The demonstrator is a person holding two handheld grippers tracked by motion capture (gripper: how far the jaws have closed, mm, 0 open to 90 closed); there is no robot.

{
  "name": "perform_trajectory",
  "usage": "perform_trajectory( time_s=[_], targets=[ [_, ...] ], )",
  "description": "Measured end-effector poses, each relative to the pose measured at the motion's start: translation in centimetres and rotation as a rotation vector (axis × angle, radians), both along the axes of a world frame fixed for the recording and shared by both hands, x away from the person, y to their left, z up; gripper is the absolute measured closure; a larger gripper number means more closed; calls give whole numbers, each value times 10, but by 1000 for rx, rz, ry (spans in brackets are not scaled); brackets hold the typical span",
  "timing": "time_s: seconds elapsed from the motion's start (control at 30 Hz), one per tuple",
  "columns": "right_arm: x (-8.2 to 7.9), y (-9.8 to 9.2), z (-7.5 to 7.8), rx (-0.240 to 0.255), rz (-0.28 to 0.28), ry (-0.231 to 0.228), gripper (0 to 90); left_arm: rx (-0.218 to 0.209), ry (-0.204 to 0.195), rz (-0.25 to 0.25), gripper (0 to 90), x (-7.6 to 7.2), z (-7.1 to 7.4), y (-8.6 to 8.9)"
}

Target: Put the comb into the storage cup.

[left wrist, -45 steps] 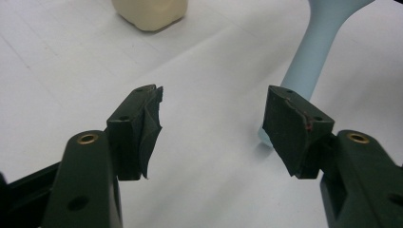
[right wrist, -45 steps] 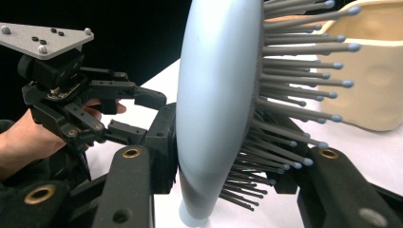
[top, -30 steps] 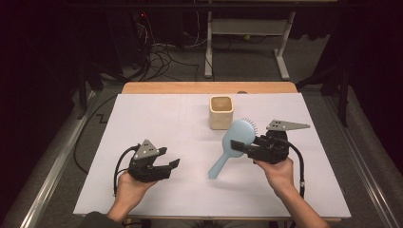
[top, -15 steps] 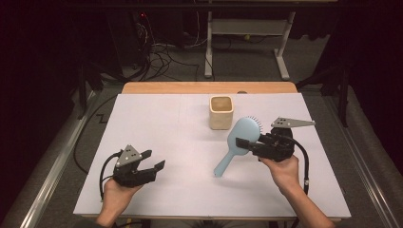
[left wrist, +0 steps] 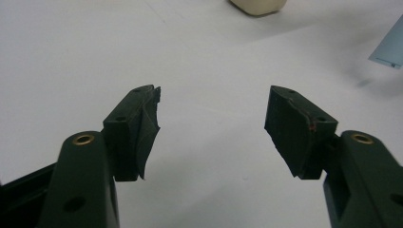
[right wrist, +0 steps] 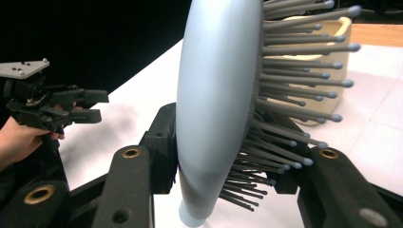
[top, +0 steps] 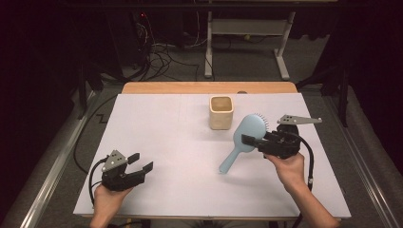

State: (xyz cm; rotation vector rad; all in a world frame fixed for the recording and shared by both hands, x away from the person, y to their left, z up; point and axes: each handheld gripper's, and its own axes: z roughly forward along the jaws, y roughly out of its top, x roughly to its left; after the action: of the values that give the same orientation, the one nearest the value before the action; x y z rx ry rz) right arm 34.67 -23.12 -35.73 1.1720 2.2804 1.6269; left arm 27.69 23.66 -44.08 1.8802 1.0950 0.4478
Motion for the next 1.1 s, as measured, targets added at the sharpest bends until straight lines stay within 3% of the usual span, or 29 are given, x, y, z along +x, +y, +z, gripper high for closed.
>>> perform_trajectory(
  time_s=[0.47, 1.1],
  targets=[
    [11, -13, 7, -3, -49, 6, 546, -36, 7, 41, 361, -5, -17, 11],
    [28, -20, 22, 15, -100, -8, 548, -26, 38, 36, 362, -3, -27, 8]
  ],
)
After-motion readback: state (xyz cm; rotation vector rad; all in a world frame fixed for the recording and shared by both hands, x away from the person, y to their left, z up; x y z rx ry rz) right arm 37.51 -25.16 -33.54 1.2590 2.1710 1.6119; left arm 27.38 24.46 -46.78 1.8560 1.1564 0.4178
